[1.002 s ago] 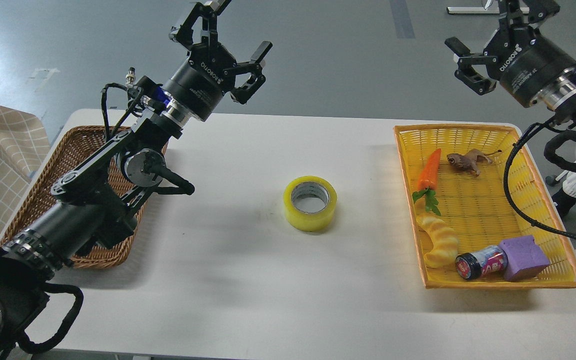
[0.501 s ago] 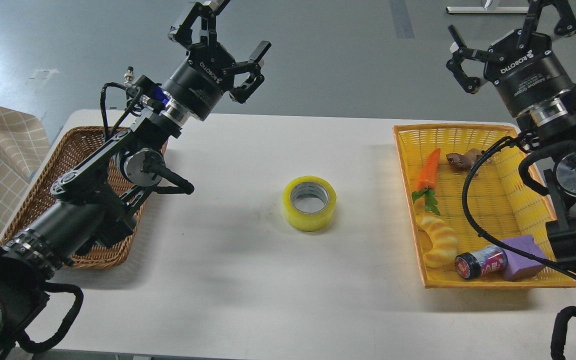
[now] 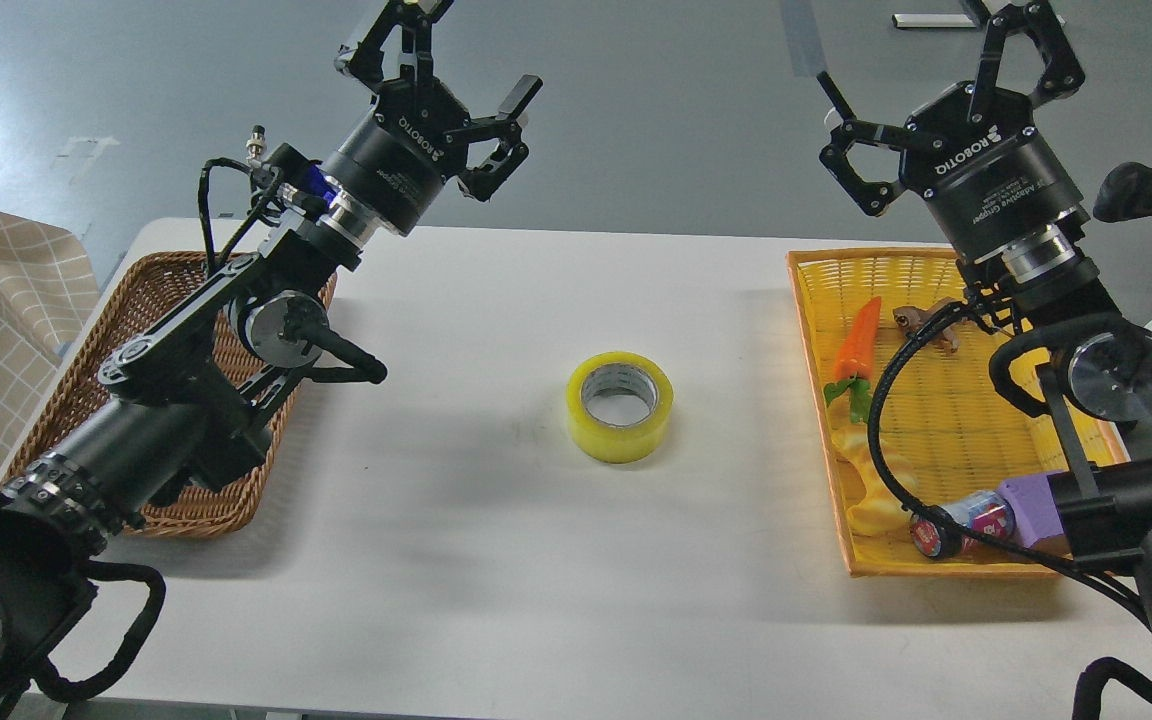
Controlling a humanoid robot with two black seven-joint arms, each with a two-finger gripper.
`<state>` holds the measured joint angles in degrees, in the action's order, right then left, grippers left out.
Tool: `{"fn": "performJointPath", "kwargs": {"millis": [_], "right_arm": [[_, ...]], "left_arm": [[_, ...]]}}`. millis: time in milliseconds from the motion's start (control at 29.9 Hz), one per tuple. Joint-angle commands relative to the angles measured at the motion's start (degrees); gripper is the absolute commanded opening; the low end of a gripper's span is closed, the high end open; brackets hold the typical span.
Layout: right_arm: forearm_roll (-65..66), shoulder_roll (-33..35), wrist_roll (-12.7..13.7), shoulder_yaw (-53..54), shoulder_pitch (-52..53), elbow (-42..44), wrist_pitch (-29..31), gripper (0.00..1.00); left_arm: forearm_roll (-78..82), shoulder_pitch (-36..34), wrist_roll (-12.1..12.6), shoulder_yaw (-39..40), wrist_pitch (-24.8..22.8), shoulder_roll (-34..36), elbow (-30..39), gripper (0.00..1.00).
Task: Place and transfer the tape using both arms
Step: 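Release the tape and withdraw the right gripper upward, then reach the left gripper toward the tape roll on the table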
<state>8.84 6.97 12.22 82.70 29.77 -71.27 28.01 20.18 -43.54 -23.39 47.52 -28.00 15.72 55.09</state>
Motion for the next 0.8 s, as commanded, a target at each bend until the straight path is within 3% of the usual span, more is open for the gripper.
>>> {"fn": "performJointPath", "kwargs": {"millis": [0,200,368,501,769], "right_arm": [[-0.5,0.2,0.0,0.1,-0.8,-0.3,0.0,1.0],[-0.5,1.6,0.0,0.0,-1.6,-0.3,0.0,1.0],[-0.4,2.9,0.0,0.1,-2.5,-0.2,0.0,1.0],[-0.5,3.7,0.0,0.4,-3.8,-0.2,0.0,1.0],[-0.5,3.9,0.0,1.1,-4.5,0.3,0.0,1.0]], "left_arm": [[0.0,0.0,-0.1,-0.3,0.0,-0.2,0.4,0.98],[2.8,-0.5,0.0,-0.6,0.0,-0.2,0.4,0.98],[16.4,-1.2,0.1,-0.7,0.0,-0.6,0.9,0.98],[27.3,-3.0,0.5,-2.0,4.8,-0.9,1.0,0.98],[38.4,-9.7,1.0,-14.5,14.4,-0.3,1.1,0.98]]}}
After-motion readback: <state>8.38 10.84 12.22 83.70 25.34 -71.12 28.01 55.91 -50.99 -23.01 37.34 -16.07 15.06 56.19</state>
